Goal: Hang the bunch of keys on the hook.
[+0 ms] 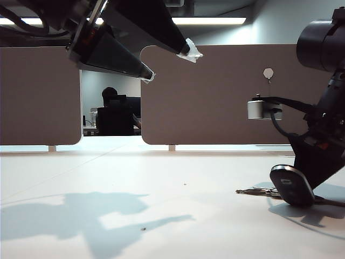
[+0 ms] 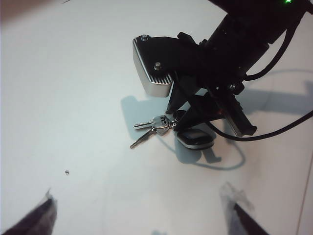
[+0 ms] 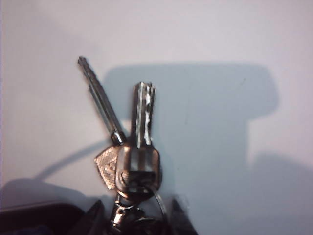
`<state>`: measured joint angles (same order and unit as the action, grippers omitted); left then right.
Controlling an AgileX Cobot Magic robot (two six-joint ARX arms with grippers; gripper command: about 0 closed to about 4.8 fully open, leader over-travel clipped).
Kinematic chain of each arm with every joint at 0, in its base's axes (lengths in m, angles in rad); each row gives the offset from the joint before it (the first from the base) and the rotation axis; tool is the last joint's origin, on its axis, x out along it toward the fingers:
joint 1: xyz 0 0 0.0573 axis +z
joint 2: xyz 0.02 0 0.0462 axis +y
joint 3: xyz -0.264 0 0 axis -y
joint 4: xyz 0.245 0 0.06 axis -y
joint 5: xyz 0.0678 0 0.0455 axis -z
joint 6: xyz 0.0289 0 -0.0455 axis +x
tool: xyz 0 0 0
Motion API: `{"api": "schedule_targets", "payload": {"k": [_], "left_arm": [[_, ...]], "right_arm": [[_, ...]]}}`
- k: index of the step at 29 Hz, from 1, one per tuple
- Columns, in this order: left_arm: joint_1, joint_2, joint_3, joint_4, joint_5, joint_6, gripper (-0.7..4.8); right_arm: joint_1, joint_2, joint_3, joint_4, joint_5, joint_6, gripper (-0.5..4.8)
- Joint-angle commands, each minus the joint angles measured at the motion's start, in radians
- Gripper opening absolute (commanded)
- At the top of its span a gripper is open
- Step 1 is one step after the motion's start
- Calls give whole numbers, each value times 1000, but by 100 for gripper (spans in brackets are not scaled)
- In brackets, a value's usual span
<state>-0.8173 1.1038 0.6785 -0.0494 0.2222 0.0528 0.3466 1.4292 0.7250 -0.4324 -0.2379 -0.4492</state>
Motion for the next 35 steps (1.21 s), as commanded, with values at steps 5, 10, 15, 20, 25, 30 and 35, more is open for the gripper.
{"api": "schedule_targets", "payload": {"k": [5,10,15,20,25,30,35], "left_arm": [[-1,-1,4,-4,-1,29,479],[-1,-1,4,-5,-1,29,479],[-1,-1,4,-5,-2,30,479],[-1,-1,4,-5,-8,30,479],[-1,-1,4,-6,-21,53,479],[0,-1,4,-6,-21,53,479],[0,-1,4,-10,-21,53,479]], "right_arm": [[-5,-131,4,35,1,0,176],[-5,-126,3,40,13,-30,175],[-6,-84,3,43,38,-53,175],[-6,-57,3,41,47,-81,175],[-7,-32,3,39,90,-106,117],[-7,-31,3,42,90,-105,-7],[-6,-54,4,60,92,-91,-7]]}}
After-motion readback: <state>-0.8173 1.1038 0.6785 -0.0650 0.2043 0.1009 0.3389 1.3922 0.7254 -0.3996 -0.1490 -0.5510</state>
